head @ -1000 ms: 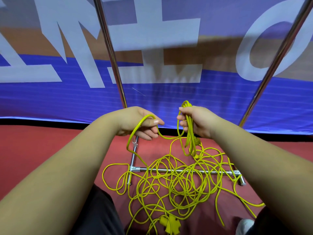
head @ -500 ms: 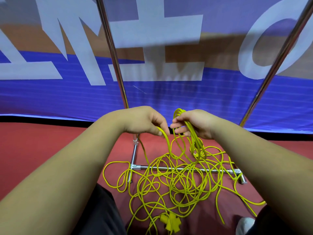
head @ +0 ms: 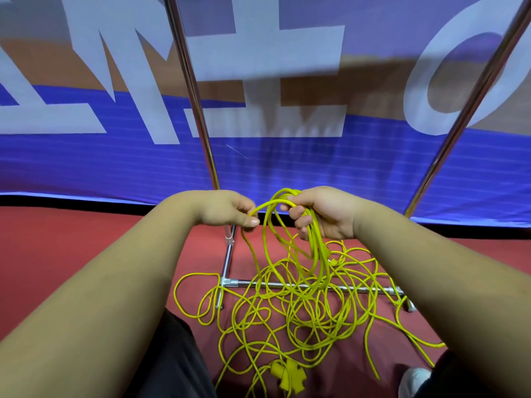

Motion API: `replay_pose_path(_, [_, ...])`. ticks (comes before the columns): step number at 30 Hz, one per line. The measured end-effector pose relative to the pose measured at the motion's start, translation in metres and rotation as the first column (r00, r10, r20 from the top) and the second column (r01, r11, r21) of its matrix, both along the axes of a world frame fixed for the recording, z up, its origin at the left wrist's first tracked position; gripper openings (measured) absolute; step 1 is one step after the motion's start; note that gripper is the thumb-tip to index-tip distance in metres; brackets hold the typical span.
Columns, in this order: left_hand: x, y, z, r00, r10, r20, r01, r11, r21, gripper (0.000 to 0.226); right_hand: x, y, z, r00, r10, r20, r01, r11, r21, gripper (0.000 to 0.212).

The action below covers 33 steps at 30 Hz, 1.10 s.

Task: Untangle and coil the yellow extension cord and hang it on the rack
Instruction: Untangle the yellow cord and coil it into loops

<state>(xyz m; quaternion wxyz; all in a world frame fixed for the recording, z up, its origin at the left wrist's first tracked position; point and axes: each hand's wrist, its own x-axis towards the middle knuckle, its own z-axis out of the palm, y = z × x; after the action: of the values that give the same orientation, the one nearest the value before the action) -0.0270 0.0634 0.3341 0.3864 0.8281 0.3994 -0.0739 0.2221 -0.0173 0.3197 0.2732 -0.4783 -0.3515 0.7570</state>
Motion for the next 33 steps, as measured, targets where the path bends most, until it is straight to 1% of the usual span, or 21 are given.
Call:
replay_pose_path(1, [-0.004,0.001,-0.002,1.000,0.010,0.023,-0.010,1.000,-0.011,0.019,0.002,-0.001,0.000,0.999,0.011,0.030,-0.011,1.000,0.012,0.027])
replay_pose_path(4, [-0.003,0.005,0.004,0.972,0.099,0.213,-0.098,0.995,-0.015,0.011,0.006,-0.006,-0.001,0.983,0.054,0.176,-0.064,0.997,0.054,0.038])
replay_pose_path(5, [0.001,0.005,0.008,0.967,0.102,0.235,-0.105,0.994,0.001,0.010,0.007,-0.008,0.000,0.979,0.061,0.193,-0.072,0.996,0.053,0.041])
replay_pose_path(7, [0.011,0.002,0.014,0.972,0.070,0.225,-0.078,0.997,0.025,0.013,0.009,-0.011,0.001,0.984,0.044,0.174,-0.053,0.997,0.047,0.047])
replay_pose_path(9, [0.023,-0.006,0.019,0.978,0.019,0.207,-0.032,0.998,0.058,0.014,0.008,-0.009,0.003,0.991,-0.001,0.135,-0.007,0.998,0.062,0.047])
replay_pose_path(11, [0.035,-0.010,0.021,0.977,0.010,0.212,-0.042,0.988,0.149,0.016,0.005,-0.007,0.005,0.990,-0.022,0.140,0.006,0.993,0.116,0.041])
replay_pose_path(12, [0.039,-0.009,0.021,0.977,0.023,0.212,-0.065,0.979,0.194,0.020,0.004,-0.006,0.005,0.990,-0.024,0.138,0.004,0.990,0.139,0.037])
replay_pose_path(14, [0.039,-0.003,0.015,0.981,0.058,0.183,-0.097,0.972,0.214,0.028,0.002,-0.004,0.007,0.994,-0.028,0.108,0.012,0.990,0.142,0.029])
replay_pose_path(16, [0.033,0.001,0.006,0.996,0.058,0.063,-0.068,0.982,0.173,0.021,0.002,-0.003,0.009,0.995,-0.025,0.094,0.014,0.992,0.123,0.026])
replay_pose_path(18, [0.029,0.005,-0.006,0.997,0.036,-0.073,-0.025,0.988,0.150,0.014,0.002,-0.004,0.009,0.993,0.002,0.120,-0.017,0.992,0.122,0.024])
replay_pose_path(19, [0.028,0.007,-0.011,0.994,0.062,-0.094,-0.047,0.986,0.160,0.015,0.002,-0.006,0.009,0.990,0.016,0.142,-0.035,0.991,0.128,0.023])
replay_pose_path(20, [0.028,0.009,-0.013,0.990,0.112,-0.081,-0.096,0.978,0.183,0.019,0.002,-0.008,0.009,0.987,0.028,0.161,-0.050,0.990,0.135,0.023])
replay_pose_path(22, [0.030,0.013,-0.014,0.977,0.215,0.014,-0.212,0.950,0.230,0.031,0.001,-0.011,0.010,0.984,0.037,0.176,-0.062,0.988,0.139,0.024])
replay_pose_path(23, [0.031,0.014,-0.014,0.973,0.222,0.060,-0.229,0.950,0.212,0.041,0.002,-0.012,0.011,0.984,0.039,0.173,-0.064,0.988,0.138,0.025])
replay_pose_path(25, [0.031,0.014,-0.016,0.979,0.177,0.102,-0.190,0.973,0.131,0.060,0.004,-0.012,0.015,0.985,0.052,0.166,-0.076,0.986,0.145,0.027])
replay_pose_path(26, [0.031,0.012,-0.017,0.981,0.157,0.117,-0.167,0.983,0.078,0.061,0.006,-0.012,0.017,0.985,0.063,0.162,-0.089,0.984,0.153,0.028])
replay_pose_path(28, [0.032,0.012,-0.019,0.977,0.131,0.167,-0.126,0.991,-0.044,0.051,0.010,-0.012,0.018,0.986,0.078,0.148,-0.103,0.980,0.168,0.029])
replay_pose_path(29, [0.033,0.011,-0.019,0.974,0.126,0.190,-0.113,0.990,-0.078,0.046,0.011,-0.012,0.018,0.987,0.077,0.140,-0.102,0.979,0.177,0.028])
replay_pose_path(30, [0.035,0.010,-0.018,0.975,0.123,0.187,-0.111,0.991,-0.076,0.043,0.013,-0.012,0.018,0.988,0.074,0.133,-0.098,0.977,0.187,0.028])
replay_pose_path(33, [0.039,0.010,-0.016,0.984,0.141,0.112,-0.144,0.989,0.022,0.041,0.018,-0.013,0.020,0.990,0.073,0.122,-0.098,0.973,0.210,0.024])
